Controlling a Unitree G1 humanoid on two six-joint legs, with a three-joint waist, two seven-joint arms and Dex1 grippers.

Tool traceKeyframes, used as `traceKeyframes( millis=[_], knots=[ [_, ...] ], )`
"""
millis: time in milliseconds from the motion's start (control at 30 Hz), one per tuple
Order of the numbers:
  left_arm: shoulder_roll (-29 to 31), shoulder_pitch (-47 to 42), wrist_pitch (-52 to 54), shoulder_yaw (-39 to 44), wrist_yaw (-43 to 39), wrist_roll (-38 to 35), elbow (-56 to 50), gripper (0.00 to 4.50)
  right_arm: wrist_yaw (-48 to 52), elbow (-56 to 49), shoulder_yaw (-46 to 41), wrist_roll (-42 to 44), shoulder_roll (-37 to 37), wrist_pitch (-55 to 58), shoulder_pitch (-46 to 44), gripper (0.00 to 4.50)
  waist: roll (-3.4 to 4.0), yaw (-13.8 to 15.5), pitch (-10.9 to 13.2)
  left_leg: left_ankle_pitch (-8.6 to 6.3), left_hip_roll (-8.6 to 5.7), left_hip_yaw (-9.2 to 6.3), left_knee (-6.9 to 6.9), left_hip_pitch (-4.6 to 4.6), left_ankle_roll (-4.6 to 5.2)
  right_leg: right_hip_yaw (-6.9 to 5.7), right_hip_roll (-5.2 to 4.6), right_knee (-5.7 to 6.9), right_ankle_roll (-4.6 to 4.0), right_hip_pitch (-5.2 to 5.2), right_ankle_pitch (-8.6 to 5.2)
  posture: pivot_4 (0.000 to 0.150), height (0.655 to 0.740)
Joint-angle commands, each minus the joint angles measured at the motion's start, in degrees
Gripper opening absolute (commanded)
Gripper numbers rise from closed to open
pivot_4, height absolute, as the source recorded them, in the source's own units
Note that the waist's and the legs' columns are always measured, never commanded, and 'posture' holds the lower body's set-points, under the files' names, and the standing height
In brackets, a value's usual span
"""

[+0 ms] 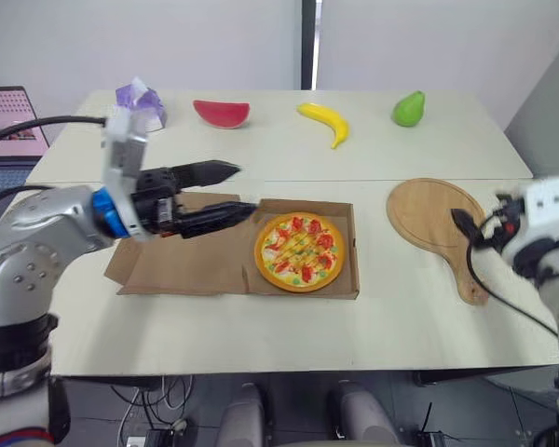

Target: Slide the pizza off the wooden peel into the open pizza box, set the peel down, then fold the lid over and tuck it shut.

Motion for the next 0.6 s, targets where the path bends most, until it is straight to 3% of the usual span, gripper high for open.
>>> traceKeyframes(
  millis=[33, 200, 367, 600],
  knots=[
    [-0.70, 4.72, -0.54, 9.29, 7.65, 1.42, -0.10, 4.50, 8.09, 3.68, 6.51, 0.91, -2.00, -4.09, -7.86, 4.40, -0.01, -0.10, 0.01, 0.00, -0.01, 0.01, -0.01, 0.00, 0.00, 0.02, -0.02, 0.01, -0.01, -0.01, 0.00, 0.150, 0.7400],
    [-4.31, 17.74, 4.43, 24.34, 19.67, -1.14, -0.45, 4.50, 19.44, 11.55, 15.08, 1.52, -0.74, -9.57, -20.55, 4.40, -0.07, 0.25, 0.05, 0.00, -0.04, 0.01, 0.00, -0.05, 0.01, -0.02, -0.21, -0.03, 0.00, -0.01, 0.00, 0.150, 0.7400],
    [-15.70, 33.72, 8.29, 38.90, 29.80, -15.34, -4.16, 4.50, 30.13, 12.81, 21.64, 5.80, 2.51, -6.75, -28.93, 4.40, -0.31, 0.05, 0.03, -0.06, 0.27, -0.08, 0.05, -0.07, 0.09, -0.07, -0.42, -0.06, 0.02, -0.01, -0.01, 0.150, 0.7400],
    [-29.81, 47.13, 5.42, 35.95, 40.36, -26.02, -9.03, 4.50, 34.10, 10.53, 26.23, 6.69, 5.05, -4.51, -32.31, 4.40, -0.47, 2.08, -0.07, -0.06, 0.16, -0.32, 0.14, -0.05, 0.07, -0.13, -0.73, -0.13, -0.02, 0.19, 0.02, 0.150, 0.7400]
  ],
)
